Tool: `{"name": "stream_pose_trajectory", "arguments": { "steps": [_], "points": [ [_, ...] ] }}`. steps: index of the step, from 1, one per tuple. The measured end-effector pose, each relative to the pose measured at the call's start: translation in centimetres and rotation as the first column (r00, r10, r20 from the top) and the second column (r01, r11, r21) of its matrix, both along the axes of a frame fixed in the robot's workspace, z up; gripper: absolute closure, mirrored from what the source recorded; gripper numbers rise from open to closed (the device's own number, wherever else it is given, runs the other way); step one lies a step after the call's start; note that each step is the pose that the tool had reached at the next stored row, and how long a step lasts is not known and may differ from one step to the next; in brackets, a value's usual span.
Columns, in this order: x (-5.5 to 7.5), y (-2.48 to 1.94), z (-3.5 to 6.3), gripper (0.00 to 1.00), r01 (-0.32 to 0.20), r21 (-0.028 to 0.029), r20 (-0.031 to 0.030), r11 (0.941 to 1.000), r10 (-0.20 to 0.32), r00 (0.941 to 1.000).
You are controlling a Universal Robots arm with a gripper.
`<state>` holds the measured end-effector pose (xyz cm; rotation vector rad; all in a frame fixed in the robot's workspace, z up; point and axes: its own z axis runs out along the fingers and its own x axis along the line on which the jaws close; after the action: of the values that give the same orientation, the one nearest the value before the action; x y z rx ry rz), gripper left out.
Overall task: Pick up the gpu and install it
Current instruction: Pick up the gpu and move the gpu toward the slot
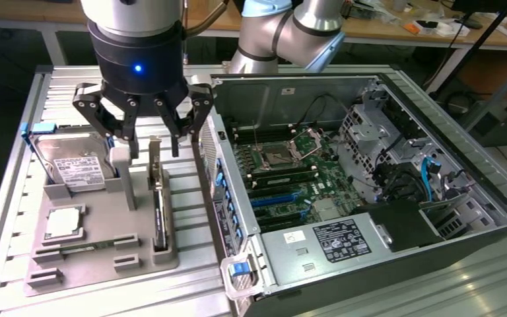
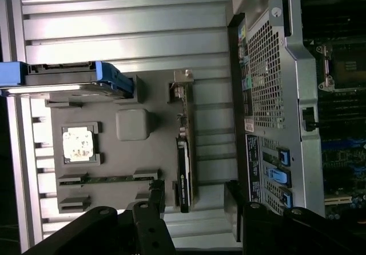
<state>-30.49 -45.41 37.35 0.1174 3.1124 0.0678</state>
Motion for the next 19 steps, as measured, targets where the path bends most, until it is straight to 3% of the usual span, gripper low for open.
{"name": "stream_pose_trajectory", "arguments": {
  "steps": [19],
  "points": [
    [0.00,-0.67,-0.65,0.46,-0.001,-0.0002,-0.0002,1.0000,0.001,1.0000]
  ]
}}
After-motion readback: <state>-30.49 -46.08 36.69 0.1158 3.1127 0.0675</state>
